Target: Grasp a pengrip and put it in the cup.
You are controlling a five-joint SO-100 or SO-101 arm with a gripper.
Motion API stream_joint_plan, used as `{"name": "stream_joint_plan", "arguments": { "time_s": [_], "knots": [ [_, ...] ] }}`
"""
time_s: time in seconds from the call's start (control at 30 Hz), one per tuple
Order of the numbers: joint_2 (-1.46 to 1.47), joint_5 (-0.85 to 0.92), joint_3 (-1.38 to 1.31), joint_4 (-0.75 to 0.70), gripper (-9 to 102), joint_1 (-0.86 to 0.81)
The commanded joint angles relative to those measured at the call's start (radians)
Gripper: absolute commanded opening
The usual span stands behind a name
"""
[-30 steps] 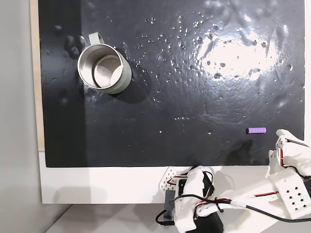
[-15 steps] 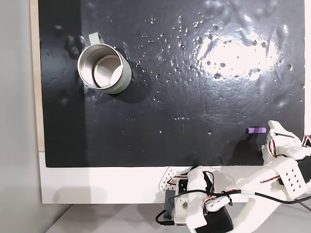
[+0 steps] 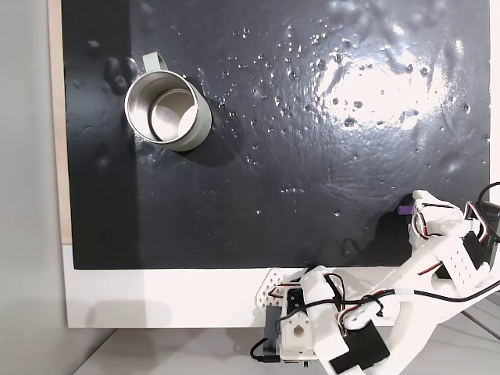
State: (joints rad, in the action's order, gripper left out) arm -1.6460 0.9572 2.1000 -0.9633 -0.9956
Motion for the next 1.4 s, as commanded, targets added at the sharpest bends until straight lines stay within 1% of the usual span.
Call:
{"name": "stream_joint_plan", "arguments": {
  "time_s": [0.0,0.17,0.3,0.47,0.7,0.83,1.0,1.13,1.23,1.37],
  "knots": [
    [0.017,0.017,0.000,0.051,17,-0.002],
    [0.058,0.029,0.015,0.091,10,-0.005],
    [0.055,0.038,0.040,0.112,0,-0.008],
    [-0.038,0.018,0.041,0.075,0,-0.005],
    [-0.374,-0.086,-0.006,-0.114,0,0.048],
    [-0.565,-0.143,-0.069,-0.253,0,0.100],
    [-0.735,-0.232,-0.239,-0.460,0,0.196],
    [-0.767,-0.302,-0.422,-0.623,0,0.287],
    [-0.762,-0.374,-0.491,-0.670,0,0.373],
    [-0.752,-0.477,-0.497,-0.672,0,0.495]
  ]
}}
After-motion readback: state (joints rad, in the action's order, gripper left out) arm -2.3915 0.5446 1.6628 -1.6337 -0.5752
